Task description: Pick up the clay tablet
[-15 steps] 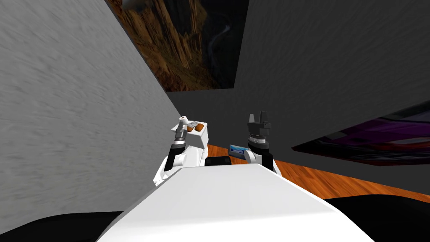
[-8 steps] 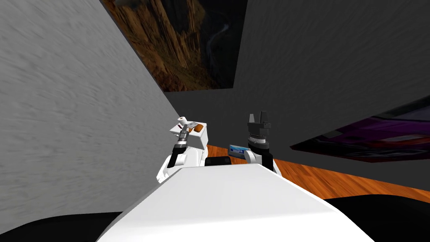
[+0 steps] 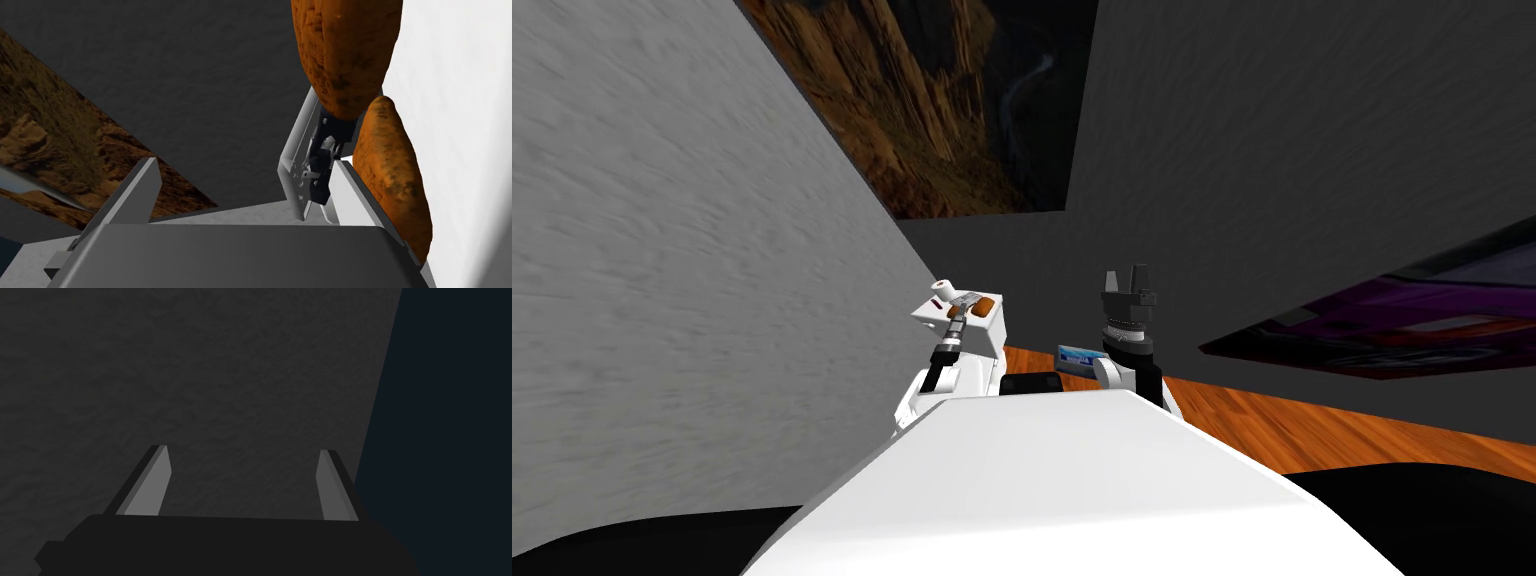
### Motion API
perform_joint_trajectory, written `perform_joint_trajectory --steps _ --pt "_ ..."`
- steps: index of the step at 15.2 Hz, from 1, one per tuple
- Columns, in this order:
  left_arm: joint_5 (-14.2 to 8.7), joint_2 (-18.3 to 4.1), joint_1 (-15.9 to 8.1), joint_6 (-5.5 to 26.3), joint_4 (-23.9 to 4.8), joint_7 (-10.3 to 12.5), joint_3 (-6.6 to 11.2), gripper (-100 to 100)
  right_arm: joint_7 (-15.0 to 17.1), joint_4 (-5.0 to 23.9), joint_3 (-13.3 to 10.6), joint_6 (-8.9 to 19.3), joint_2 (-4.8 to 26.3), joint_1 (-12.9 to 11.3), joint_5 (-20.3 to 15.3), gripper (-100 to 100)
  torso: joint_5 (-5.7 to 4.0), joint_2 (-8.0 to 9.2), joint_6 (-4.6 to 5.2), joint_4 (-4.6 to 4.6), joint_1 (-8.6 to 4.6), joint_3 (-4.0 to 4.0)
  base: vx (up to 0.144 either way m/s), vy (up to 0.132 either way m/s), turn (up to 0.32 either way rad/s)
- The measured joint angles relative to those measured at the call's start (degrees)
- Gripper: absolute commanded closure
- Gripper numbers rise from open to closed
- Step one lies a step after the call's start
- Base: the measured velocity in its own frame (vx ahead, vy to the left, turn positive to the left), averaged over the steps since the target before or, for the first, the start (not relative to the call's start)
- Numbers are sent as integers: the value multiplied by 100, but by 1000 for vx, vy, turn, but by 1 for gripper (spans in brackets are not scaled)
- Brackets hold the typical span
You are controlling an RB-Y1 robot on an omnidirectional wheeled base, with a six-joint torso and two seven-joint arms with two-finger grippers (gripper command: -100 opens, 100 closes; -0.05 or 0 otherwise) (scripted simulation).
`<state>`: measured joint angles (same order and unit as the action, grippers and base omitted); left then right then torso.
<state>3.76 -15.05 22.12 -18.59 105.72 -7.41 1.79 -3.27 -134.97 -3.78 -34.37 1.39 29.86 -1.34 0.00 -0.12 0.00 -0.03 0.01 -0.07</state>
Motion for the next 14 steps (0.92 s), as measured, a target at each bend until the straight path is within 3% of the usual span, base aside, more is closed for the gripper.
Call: perform_joint_trajectory --steps 5,8,9,14 --pt "213 17 -168 197 -436 -146 -58 -100 0 0 0 0 0 0 0 0 9 -12 9 -10 -6 -11 32 -10 -33" --pt "209 -9 -155 286 -307 -148 -39 -100 0 0 0 0 0 1 0 0 13 -41 13 -20 -2 -30 59 -9 -4" --pt "208 -11 -156 307 -287 -145 -37 100 0 0 0 0 0 0 0 0 14 -42 12 -21 -1 -31 17 -2 1" --pt "211 -14 -146 321 -301 -150 -31 100 0 0 0 0 0 0 0 0 11 -15 18 -9 -9 -12 1 0 4"
